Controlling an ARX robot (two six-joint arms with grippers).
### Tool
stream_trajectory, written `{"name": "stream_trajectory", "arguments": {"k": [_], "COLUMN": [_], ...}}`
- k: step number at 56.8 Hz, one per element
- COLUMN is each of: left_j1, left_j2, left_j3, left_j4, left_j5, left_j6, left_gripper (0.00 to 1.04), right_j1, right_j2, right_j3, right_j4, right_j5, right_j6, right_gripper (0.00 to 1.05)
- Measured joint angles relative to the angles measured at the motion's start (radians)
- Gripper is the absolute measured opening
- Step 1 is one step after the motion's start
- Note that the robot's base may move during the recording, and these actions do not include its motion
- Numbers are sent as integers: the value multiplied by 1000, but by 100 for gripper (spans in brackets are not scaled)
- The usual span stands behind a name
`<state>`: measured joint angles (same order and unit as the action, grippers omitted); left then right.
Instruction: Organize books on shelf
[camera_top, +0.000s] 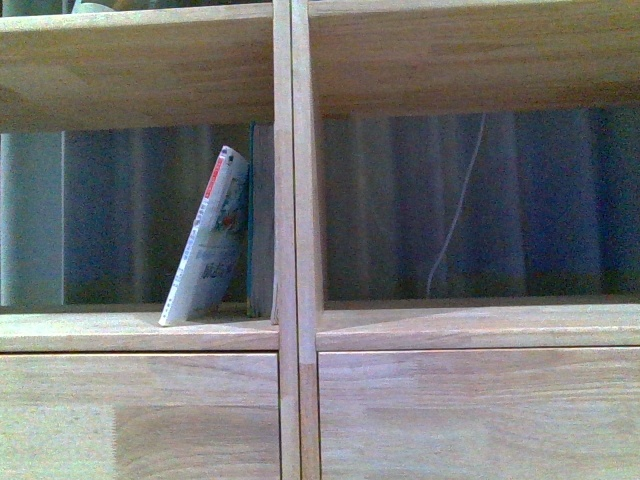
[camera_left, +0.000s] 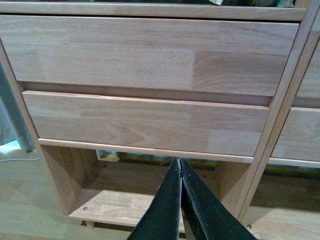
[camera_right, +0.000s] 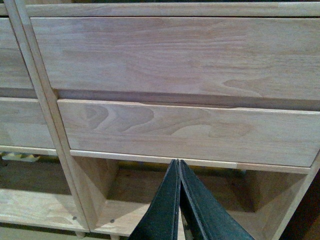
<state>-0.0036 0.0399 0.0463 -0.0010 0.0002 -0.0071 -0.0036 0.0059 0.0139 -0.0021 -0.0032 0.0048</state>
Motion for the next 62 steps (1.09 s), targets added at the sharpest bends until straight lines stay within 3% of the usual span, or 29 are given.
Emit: {"name": "stream_trajectory", "arguments": {"k": [25, 31, 35, 54, 62], "left_j1": [0, 0, 0, 0, 0], "left_j2": [-34, -34, -34, -34, -34], "left_j3": [-34, -34, -34, -34, -34], "left_j4": [-1, -1, -1, -1, -1], "left_j5": [0, 0, 0, 0, 0], "left_j6": [2, 2, 1, 2, 2], "left_gripper": [3, 3, 3, 63, 94], "right_j1": [0, 0, 0, 0, 0], "right_j2": [0, 0, 0, 0, 0], "right_j3": [0, 0, 0, 0, 0], "right_j4": [0, 0, 0, 0, 0], "right_j5": [0, 0, 0, 0, 0], "right_j6": [0, -2, -2, -2, -2], "right_gripper": [3, 30, 42, 98, 98]}}
